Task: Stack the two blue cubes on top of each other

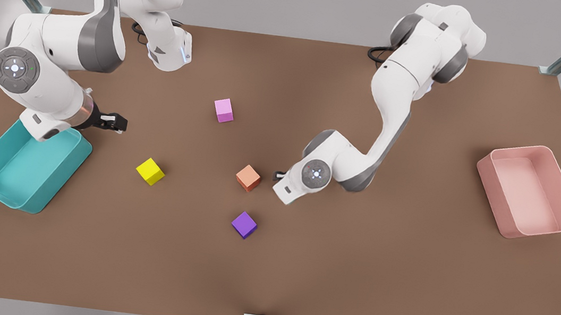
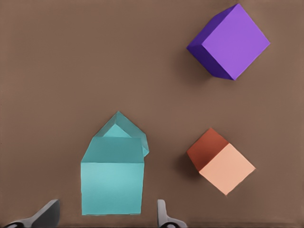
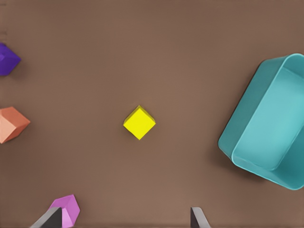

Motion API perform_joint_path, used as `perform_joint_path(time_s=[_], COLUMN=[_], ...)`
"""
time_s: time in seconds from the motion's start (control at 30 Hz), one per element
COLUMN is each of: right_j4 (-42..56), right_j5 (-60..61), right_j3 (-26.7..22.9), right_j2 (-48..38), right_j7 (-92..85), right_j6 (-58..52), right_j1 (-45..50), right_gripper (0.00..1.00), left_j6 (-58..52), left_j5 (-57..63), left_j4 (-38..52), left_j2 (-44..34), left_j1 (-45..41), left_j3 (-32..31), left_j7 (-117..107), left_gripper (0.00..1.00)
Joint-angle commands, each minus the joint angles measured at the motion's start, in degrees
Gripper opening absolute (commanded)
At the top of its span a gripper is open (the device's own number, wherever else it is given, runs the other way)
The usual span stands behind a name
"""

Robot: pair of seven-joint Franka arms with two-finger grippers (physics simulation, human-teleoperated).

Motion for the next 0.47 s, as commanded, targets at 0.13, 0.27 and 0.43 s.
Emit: perform_joint_path(time_s=[0.13,0.27,0.43], right_j4=[0.05,0.05,0.05], right_j5=[0.13,0.13,0.13], right_j3=[-0.01,-0.01,-0.1], right_j2=[-0.06,-0.06,-0.06], right_j7=[-2.5,-2.5,-2.5], right_j6=[0.15,0.15,0.06], right_j1=[0.0,0.0,0.0], right_gripper=[1.0,1.0,1.0], left_j6=[-38.03,-23.0,-34.35], left_j5=[6.71,11.28,10.84], left_j4=[13.57,-16.94,-8.67], left_j2=[-9.6,-28.67,-29.73], left_j1=[21.37,28.41,28.85], left_j3=[0.66,0.13,0.3], left_j7=[11.18,32.55,32.55], left_gripper=[1.0,1.0,1.0])
